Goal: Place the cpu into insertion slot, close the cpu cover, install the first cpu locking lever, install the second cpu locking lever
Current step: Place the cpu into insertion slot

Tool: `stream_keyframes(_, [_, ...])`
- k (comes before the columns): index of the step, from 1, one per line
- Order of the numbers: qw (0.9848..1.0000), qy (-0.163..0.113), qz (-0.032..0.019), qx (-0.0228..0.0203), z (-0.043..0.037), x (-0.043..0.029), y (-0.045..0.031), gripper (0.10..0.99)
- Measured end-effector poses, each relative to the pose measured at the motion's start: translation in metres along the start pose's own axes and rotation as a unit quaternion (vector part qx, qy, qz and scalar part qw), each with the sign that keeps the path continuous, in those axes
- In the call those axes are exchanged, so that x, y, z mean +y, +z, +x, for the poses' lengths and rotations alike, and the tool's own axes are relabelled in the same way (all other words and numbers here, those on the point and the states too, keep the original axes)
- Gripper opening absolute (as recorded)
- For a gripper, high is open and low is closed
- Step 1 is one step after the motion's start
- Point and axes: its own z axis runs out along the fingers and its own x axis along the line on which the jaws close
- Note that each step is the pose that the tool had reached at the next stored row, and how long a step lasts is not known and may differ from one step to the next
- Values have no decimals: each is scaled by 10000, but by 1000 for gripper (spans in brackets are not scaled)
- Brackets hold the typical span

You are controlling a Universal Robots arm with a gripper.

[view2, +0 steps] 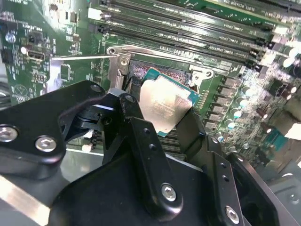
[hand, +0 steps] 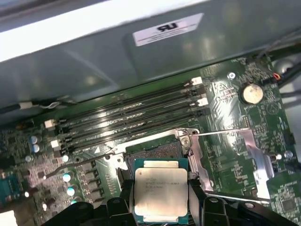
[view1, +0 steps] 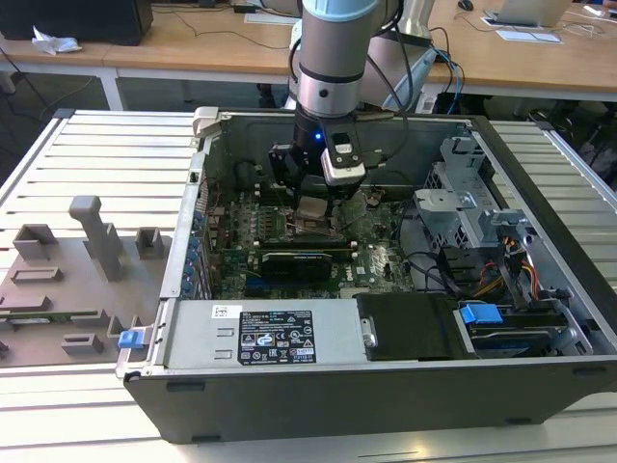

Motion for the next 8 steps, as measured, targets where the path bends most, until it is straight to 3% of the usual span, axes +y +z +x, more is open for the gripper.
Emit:
stream_keyframes(3, [9997,240,-5,2,0,0,2,545])
stream_keyframes(8, [9977,674,-12,4,0,0,5,545])
